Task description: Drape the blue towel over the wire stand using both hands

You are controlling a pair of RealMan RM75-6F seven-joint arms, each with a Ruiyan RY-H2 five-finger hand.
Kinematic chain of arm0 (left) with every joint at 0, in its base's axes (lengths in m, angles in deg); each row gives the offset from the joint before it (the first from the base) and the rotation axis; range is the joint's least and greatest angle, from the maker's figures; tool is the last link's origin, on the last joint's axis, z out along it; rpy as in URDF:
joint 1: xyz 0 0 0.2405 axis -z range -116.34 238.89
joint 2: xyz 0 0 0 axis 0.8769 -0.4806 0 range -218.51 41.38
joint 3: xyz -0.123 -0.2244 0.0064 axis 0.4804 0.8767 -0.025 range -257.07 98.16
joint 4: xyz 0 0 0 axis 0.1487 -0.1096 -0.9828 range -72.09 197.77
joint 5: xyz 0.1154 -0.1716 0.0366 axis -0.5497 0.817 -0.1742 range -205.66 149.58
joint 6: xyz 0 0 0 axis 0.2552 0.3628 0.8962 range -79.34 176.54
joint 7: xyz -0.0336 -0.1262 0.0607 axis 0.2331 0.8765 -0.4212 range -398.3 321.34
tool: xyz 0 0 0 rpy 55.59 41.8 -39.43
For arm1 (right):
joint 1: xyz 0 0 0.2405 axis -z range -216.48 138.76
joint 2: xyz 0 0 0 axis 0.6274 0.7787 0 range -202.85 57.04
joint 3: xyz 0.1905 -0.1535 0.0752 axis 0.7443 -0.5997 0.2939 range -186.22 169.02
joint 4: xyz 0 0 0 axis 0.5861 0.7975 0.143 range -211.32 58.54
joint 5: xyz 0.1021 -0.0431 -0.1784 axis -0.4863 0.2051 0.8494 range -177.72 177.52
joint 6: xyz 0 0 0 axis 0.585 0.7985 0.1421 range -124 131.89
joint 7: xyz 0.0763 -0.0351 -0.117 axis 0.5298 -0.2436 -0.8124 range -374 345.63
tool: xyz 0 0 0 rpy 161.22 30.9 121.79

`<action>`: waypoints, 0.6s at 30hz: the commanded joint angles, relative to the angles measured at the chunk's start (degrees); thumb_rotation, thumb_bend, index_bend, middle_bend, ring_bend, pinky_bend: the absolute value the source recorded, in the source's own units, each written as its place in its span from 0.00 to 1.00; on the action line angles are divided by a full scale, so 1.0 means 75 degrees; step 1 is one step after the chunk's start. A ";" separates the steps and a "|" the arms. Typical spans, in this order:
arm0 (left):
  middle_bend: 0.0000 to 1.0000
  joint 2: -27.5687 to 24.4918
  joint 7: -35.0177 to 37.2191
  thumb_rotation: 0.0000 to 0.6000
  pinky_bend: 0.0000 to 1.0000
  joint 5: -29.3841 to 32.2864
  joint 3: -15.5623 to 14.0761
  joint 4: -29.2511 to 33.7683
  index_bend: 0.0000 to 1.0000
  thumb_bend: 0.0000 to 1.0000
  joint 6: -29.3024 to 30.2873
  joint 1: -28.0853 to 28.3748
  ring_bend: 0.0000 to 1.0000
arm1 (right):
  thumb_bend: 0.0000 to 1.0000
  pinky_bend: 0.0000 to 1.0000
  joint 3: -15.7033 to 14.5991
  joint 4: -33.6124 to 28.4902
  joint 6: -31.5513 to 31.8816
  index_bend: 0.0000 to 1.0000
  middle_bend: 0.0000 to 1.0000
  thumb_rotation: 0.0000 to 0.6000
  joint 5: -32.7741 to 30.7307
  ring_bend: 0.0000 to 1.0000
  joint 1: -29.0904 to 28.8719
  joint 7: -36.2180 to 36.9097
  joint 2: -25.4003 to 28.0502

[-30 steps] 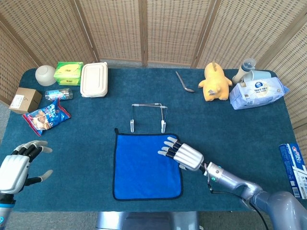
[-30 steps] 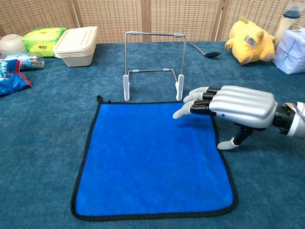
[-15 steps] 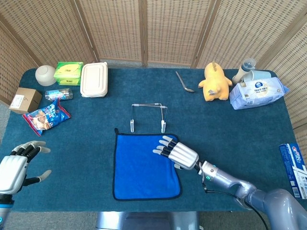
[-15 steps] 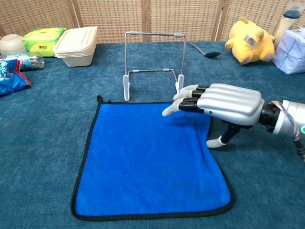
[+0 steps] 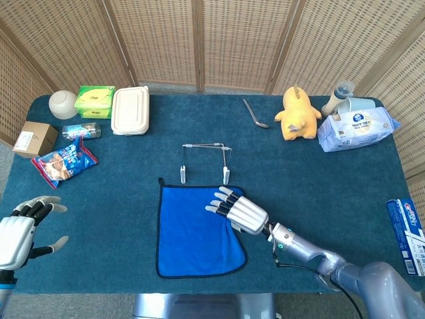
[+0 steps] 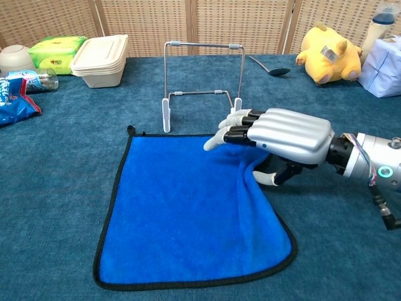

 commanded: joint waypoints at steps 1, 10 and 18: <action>0.29 -0.0008 0.0007 1.00 0.25 -0.0011 0.0007 0.0002 0.36 0.27 0.0010 0.0001 0.25 | 0.42 0.12 -0.0023 0.0024 0.0027 0.23 0.22 1.00 -0.0020 0.15 0.0029 0.0033 -0.0041; 0.29 -0.0023 0.0001 1.00 0.25 -0.0042 0.0024 0.0009 0.36 0.27 0.0040 0.0002 0.25 | 0.44 0.12 -0.0084 0.0098 0.0114 0.44 0.29 1.00 -0.0057 0.20 0.0091 0.0120 -0.0161; 0.29 -0.0033 0.0006 1.00 0.25 -0.0048 0.0034 0.0004 0.36 0.27 0.0048 0.0005 0.25 | 0.41 0.12 -0.0113 0.0130 0.0110 0.55 0.31 1.00 -0.0081 0.23 0.0100 0.0168 -0.0245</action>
